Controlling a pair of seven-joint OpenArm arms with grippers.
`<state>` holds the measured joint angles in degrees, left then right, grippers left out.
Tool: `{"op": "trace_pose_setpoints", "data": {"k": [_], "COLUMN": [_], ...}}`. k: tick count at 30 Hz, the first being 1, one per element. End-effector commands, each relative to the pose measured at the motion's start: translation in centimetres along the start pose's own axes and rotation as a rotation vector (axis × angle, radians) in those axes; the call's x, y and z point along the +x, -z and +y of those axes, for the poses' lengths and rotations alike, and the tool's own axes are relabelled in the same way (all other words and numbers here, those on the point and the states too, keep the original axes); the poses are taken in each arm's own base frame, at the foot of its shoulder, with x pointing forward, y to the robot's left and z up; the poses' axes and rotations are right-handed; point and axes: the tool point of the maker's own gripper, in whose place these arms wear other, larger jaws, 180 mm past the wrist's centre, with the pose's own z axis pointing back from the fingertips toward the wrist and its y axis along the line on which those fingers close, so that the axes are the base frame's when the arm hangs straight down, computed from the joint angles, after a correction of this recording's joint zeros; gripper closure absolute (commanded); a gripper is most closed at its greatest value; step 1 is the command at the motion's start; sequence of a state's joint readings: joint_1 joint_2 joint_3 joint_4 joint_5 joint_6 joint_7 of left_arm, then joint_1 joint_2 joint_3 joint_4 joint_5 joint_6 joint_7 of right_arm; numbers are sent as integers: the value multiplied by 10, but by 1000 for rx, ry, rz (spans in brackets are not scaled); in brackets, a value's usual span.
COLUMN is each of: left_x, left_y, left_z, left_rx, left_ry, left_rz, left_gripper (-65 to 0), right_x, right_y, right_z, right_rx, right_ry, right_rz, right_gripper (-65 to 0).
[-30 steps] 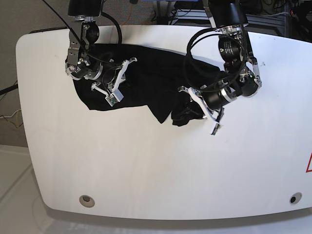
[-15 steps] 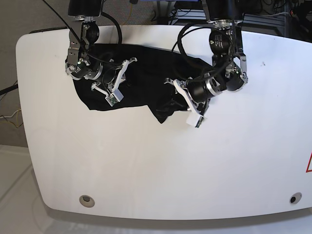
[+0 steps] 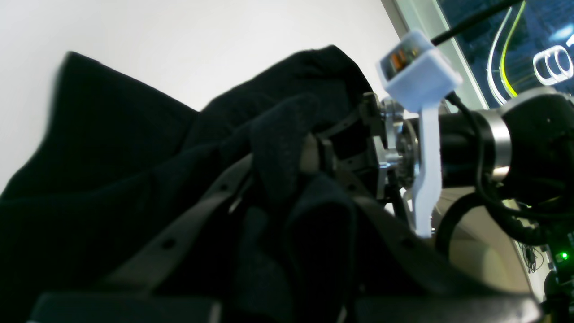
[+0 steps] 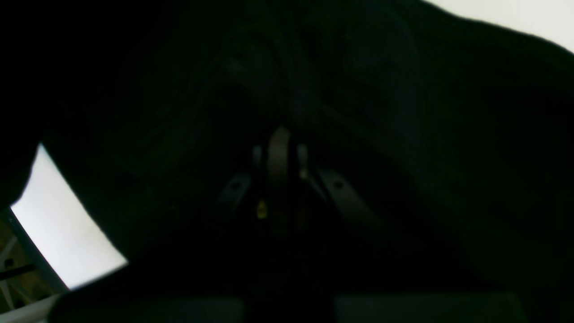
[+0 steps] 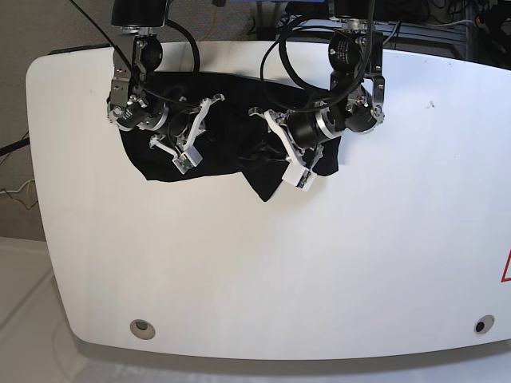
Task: Fold the T-shirt properly
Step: 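Lay the carried end over the strip beside the right gripper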
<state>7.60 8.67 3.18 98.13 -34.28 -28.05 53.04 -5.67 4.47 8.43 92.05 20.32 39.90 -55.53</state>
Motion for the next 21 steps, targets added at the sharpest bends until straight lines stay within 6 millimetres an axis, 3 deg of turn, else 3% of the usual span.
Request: {"op": "trace_pose_setpoints", "data": {"k": [1, 10, 21], "left_x": [20, 32, 13], "left_y": [0, 3, 28], "left_z": [-8, -13, -25], "left_rx": [-29, -44, -85], "left_ry": [14, 13, -41], "left_rz": [-73, -147, -139], "left_gripper": [-25, -25, -25], "right_x": [1, 1, 1], "right_y": [-3, -3, -3], "right_z": [-6, -6, -6], "right_rx": [-22, -21, -21], "right_ry": [-11, -10, -10], "right_rz": [7, 6, 6], "right_gripper": [0, 0, 0]}}
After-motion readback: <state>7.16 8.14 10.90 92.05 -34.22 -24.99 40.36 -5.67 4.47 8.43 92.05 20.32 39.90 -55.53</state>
